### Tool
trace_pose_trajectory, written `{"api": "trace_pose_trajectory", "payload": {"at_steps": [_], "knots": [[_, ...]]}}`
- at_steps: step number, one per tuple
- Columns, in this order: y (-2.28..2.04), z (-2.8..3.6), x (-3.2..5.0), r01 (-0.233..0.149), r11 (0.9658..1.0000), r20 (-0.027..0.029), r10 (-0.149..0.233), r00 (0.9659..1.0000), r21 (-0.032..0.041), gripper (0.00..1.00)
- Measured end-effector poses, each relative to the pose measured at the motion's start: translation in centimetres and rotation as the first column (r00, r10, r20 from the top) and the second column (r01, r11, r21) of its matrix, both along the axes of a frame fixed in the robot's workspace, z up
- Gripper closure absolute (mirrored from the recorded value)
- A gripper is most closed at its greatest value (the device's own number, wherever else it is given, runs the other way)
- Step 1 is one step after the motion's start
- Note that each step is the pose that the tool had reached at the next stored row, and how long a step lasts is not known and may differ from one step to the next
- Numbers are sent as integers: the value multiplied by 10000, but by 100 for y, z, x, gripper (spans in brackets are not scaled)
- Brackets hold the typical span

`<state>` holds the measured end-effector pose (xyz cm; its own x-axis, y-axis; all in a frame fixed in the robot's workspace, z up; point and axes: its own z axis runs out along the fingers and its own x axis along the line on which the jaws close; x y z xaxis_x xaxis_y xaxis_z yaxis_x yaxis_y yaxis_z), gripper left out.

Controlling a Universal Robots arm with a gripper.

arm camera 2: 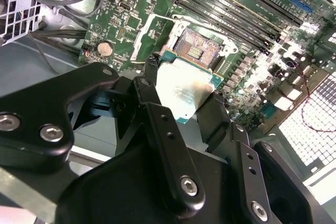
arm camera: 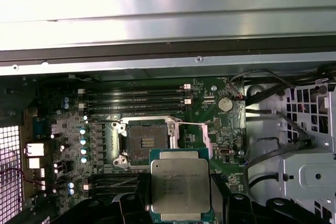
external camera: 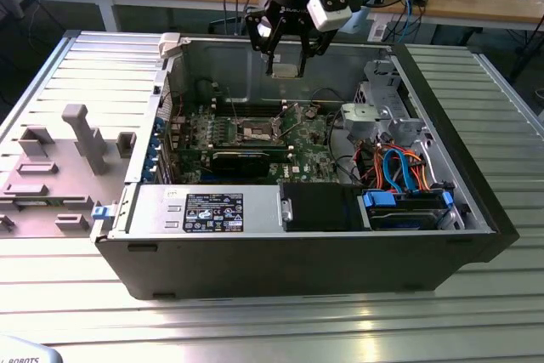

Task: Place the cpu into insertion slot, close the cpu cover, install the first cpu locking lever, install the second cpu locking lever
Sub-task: 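Place the cpu into insertion slot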

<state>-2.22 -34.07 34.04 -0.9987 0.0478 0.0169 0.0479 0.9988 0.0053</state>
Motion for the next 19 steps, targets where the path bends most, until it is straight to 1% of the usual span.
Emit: {"api": "trace_pose_trajectory", "payload": {"at_steps": [7, 19], "knots": [[0, 0, 0, 271, 9996, 0, -271, 9996, -25, 46], [0, -1, 0, 543, 9985, 2, -543, 9985, -71, 46]]}}
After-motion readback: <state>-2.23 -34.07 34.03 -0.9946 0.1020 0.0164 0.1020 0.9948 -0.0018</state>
